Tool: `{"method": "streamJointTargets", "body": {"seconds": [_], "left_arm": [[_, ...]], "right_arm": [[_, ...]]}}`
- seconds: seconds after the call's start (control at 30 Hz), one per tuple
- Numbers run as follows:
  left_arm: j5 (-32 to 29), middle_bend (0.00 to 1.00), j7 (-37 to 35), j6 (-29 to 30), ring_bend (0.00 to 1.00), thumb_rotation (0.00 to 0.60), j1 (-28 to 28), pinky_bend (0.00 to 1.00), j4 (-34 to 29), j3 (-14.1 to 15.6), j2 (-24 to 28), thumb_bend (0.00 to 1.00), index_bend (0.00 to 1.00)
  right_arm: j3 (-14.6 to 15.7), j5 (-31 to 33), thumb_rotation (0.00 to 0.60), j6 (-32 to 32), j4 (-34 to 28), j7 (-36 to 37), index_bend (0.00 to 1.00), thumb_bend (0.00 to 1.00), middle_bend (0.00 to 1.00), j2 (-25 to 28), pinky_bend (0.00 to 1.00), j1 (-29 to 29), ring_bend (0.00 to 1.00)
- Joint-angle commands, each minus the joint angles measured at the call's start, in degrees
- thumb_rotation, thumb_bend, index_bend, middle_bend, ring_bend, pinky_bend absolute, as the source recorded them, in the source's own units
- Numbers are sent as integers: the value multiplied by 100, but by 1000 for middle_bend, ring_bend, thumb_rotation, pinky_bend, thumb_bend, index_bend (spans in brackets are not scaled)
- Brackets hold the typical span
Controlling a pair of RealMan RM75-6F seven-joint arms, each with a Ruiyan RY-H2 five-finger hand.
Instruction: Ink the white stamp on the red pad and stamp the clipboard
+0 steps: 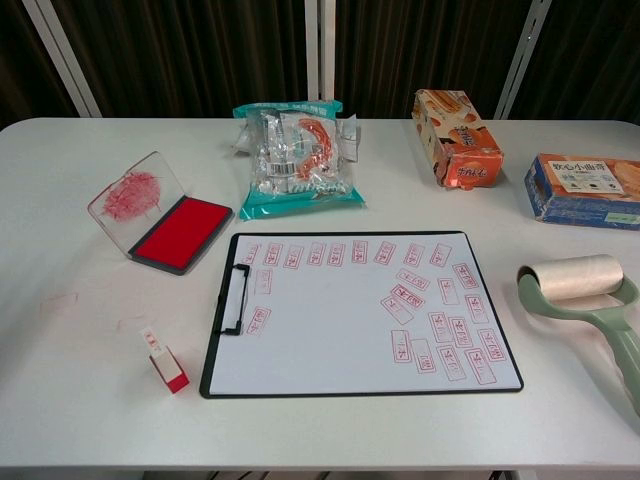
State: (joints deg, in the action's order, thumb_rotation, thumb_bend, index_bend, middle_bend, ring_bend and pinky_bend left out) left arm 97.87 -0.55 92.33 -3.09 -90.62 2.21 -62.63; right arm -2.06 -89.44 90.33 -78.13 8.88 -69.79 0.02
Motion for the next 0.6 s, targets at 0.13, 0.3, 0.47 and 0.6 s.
{"method": "streamJointTargets", "body": {"seconds": [0.13,0.3,0.47,0.6], "left_arm": [[4,127,-32,17,105,600,27,205,60,18,-38,158,140],[83,127,-37,73,106,600,61,204,96,59,-59,158,139],[310,127,-61,210,106,600,38,206,145,64,-74,157,140],[672,203,-272,660,208,600,27,350,367,-20,-276,159,203]], "right_arm": [[23,-6,600,-30,26,-5,0,319,0,-16,0,0,0],[33,-18,600,-1,73,37,0,318,0,-34,0,-18,0],[3,-6,600,56,50,66,0,319,0,-5,0,-36,0],[-5,9,600,45,18,52,0,319,0,19,0,-34,0]]}}
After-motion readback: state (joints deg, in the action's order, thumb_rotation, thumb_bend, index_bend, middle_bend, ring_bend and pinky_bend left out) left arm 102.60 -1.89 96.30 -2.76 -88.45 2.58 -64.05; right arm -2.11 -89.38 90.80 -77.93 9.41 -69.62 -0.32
